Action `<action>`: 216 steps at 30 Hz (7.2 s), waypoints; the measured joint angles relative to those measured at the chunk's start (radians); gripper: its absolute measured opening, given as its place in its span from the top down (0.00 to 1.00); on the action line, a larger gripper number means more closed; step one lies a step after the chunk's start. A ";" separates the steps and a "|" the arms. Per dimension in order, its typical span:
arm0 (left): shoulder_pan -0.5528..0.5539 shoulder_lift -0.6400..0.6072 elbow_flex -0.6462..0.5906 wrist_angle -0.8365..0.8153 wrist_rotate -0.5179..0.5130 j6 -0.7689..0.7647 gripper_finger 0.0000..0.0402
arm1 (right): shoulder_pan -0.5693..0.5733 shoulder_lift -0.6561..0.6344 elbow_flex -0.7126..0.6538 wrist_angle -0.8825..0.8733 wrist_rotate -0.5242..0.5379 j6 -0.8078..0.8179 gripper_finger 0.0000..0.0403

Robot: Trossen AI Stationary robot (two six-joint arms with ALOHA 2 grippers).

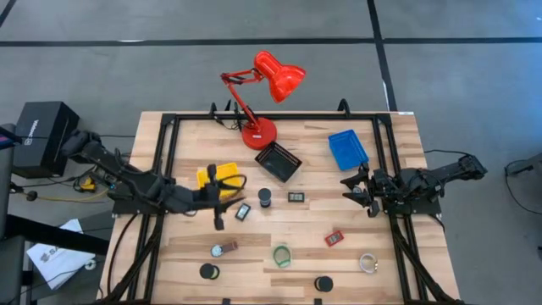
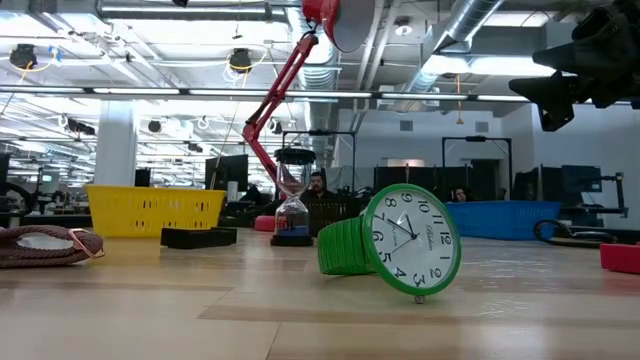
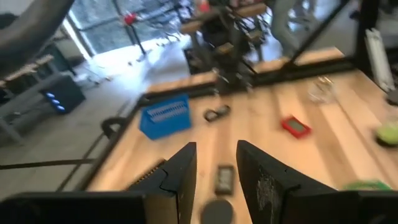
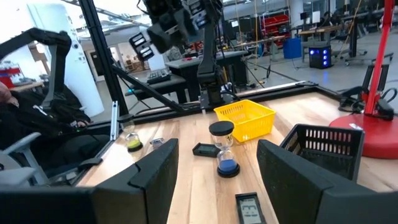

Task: Pick & Place Office items
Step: Put the left green hourglass into the yellow bin

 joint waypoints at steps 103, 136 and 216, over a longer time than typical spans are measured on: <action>-0.344 0.432 0.256 -0.616 0.534 -0.933 0.40 | 0.000 0.000 0.000 0.000 0.001 -0.107 0.48; -0.366 0.431 0.243 -0.664 0.567 -0.965 0.42 | 0.000 0.000 0.000 0.000 0.000 -0.107 0.48; 0.548 -0.081 -0.053 -0.983 0.457 -0.865 0.46 | 0.000 0.000 0.000 0.000 0.000 -0.100 0.48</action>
